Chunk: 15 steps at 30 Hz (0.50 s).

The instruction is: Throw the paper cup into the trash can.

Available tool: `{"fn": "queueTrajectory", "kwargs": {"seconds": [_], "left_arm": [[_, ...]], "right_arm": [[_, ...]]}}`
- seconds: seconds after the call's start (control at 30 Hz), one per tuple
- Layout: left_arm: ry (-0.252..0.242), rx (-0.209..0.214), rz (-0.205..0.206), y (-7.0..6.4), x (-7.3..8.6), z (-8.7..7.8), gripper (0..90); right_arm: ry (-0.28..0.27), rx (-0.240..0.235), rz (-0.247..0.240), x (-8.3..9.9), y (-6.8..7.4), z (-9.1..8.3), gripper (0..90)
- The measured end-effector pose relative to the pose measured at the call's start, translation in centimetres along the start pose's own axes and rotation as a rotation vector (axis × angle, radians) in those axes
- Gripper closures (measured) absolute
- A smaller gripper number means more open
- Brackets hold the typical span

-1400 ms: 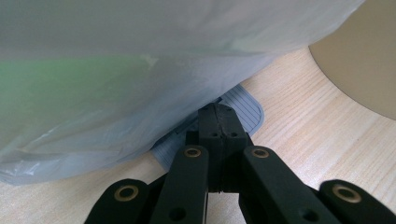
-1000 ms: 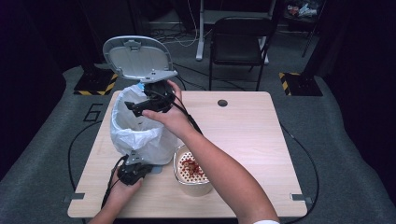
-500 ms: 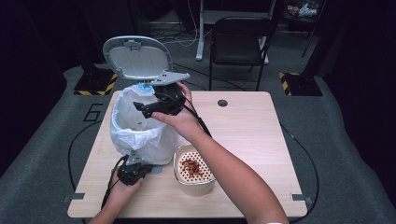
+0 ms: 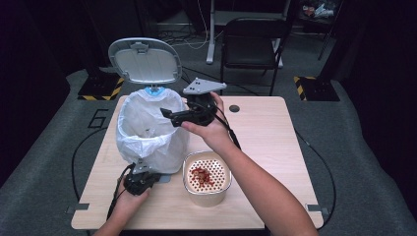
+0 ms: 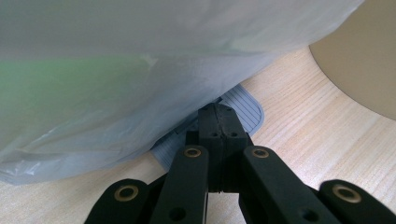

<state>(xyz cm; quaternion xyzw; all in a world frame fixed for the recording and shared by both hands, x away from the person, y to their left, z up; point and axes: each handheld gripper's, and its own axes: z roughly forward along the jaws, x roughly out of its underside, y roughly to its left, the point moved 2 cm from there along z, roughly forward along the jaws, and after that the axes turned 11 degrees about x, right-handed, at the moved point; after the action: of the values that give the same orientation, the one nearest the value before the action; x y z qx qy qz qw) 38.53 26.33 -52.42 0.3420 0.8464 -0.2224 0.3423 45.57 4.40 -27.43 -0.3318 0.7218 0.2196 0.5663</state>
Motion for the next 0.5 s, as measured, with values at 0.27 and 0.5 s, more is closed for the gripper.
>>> {"fn": "queueTrajectory", "kwargs": {"seconds": [0.27,0.5], "left_arm": [[0.013,-0.006,0.006,0.0,0.0,-0.1,90.0],[0.014,-0.007,0.007,0.0,0.0,-0.1,90.0]], "right_arm": [[-0.017,0.026,-0.005,0.7,-1.1,-2.5,17.8],[-0.018,0.047,-0.011,1.6,-1.8,-4.1,18.0]]}}
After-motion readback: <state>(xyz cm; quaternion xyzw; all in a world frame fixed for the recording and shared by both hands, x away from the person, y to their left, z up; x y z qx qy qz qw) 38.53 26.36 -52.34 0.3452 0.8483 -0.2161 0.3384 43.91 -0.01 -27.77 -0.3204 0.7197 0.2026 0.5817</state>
